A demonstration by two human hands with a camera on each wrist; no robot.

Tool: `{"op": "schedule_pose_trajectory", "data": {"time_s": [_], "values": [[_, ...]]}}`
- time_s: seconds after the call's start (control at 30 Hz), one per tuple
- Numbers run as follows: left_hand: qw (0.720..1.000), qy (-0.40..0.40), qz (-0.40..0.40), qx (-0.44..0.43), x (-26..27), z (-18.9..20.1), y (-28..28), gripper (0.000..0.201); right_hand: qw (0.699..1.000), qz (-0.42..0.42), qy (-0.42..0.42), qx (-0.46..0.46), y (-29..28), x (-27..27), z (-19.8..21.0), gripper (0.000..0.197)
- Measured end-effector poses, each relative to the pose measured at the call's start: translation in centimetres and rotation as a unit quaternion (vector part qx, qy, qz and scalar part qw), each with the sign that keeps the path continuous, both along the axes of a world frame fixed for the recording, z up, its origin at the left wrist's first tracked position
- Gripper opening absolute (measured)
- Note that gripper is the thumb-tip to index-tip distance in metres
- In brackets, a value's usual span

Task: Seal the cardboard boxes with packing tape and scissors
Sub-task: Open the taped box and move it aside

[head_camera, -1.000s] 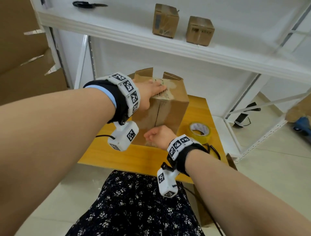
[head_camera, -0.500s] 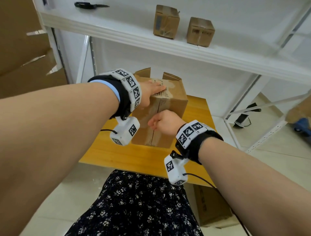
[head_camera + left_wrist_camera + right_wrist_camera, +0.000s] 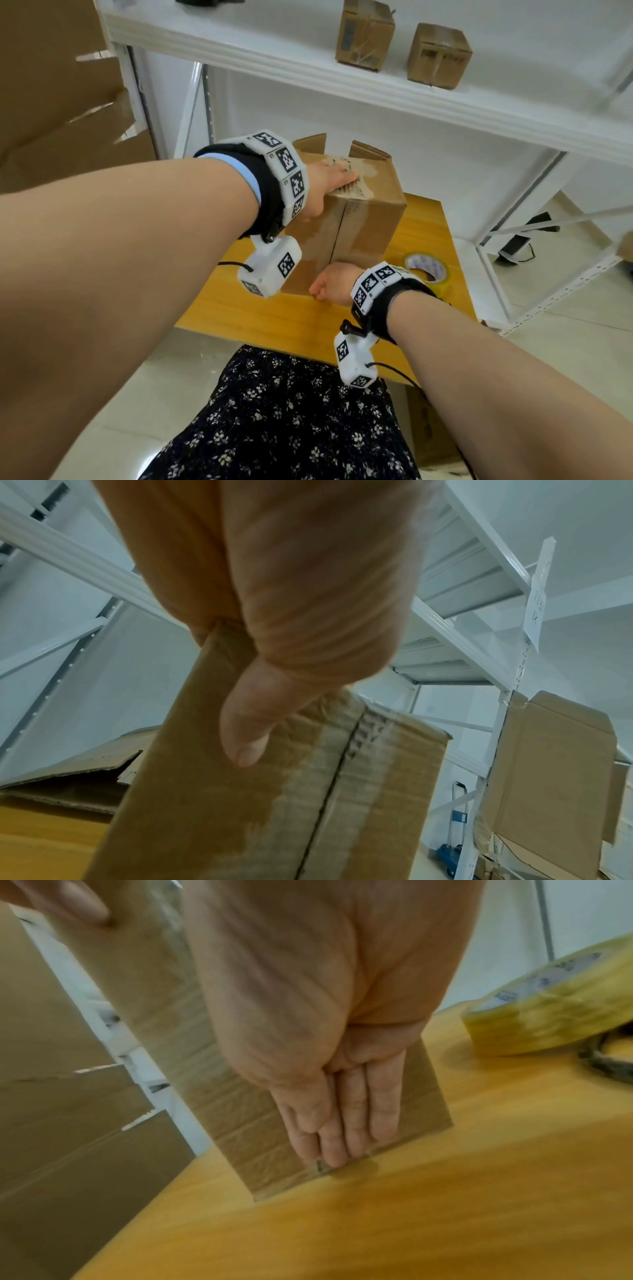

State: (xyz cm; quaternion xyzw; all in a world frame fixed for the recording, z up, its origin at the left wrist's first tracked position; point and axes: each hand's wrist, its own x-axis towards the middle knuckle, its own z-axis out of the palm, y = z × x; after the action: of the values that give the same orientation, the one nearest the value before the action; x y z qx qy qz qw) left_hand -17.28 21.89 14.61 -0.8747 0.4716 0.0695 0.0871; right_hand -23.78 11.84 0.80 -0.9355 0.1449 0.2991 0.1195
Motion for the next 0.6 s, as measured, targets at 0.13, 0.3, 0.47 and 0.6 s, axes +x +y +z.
{"op": "schedule_pose_trajectory", "data": {"time_s": [0.13, 0.3, 0.47, 0.6], "values": [[1.0, 0.003, -0.01, -0.006, -0.6, 0.3, 0.4, 0.09, 0.995, -0.011, -0.09, 0.031, -0.3, -1.5, 6.1, 0.033], [1.0, -0.002, 0.002, -0.008, -0.8, 0.6, 0.8, 0.091, 0.959, -0.056, -0.27, 0.066, -0.3, -4.0, 13.4, 0.031], [0.999, 0.017, -0.018, -0.034, 0.0, -0.2, 1.1, 0.095, 0.813, -0.195, -0.516, 0.187, -1.4, -4.8, 16.9, 0.027], [0.993, 0.071, -0.014, -0.093, -0.1, -0.6, 1.3, 0.089, 0.823, -0.287, -0.49, 0.024, -3.0, -5.3, 16.9, 0.032]]}}
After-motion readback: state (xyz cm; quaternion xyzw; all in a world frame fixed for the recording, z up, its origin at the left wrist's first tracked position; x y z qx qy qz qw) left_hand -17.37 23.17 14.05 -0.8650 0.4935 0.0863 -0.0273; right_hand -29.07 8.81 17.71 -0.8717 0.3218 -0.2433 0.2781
